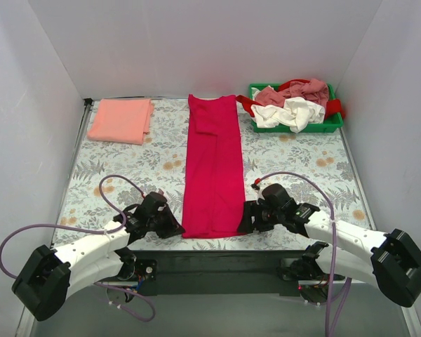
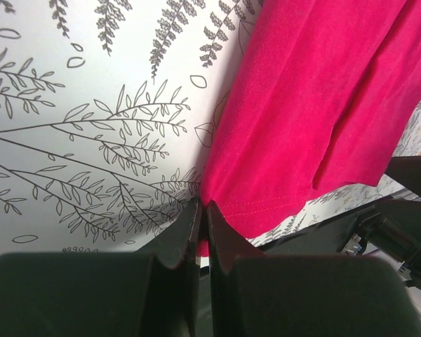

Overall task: Fold and stack the t-shirts
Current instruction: Fold the tshirt

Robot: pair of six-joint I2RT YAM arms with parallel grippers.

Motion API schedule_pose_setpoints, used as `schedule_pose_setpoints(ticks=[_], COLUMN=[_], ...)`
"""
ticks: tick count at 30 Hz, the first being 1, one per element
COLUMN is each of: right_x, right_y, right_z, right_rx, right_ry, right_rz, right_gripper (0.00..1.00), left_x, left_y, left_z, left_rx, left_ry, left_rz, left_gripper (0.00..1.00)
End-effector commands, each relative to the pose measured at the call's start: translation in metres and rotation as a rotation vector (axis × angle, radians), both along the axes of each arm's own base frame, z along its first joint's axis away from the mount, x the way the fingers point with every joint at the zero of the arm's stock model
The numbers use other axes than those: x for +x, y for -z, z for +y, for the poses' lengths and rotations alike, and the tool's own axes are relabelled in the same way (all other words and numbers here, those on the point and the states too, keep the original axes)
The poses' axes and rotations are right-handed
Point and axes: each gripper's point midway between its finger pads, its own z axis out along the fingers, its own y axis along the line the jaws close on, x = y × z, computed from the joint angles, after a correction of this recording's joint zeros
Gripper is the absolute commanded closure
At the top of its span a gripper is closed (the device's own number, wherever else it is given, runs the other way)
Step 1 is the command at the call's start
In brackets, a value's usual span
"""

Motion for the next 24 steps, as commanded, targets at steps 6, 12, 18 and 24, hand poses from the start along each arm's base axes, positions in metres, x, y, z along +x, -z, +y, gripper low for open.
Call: schedule_pose_setpoints(ticks=[6,12,18,24], right_x=[-0.005,-0.007,-0.007,0.009], right_y=[0.011,0.018,0.014,-0.005], right_z=[-0.003,-0.004,-0.002,0.006], right_rx=[-0.023,-0.051,-0.039,-0.014], right_ry=[0.011,-0.003,-0.032,-0.046], right_rz=[0.018,0.035,0.008,-0.083], right_gripper=[0.37,0.65,0.9,0.99], left_x=[-0.023,-0.022,-0.015,0.005], left_y=[0.015,0.011,0.0,-0.021], left_z=[0.011,0.008,0.002,-0.009], left_rx=[0.045,0.021,0.0,-0.049], left_ry=[0.034,0.044,0.061,0.056], left_rz=[0.073,0.062,0.016,-0.091], left_gripper=[1.0,1.0,1.0,1.0])
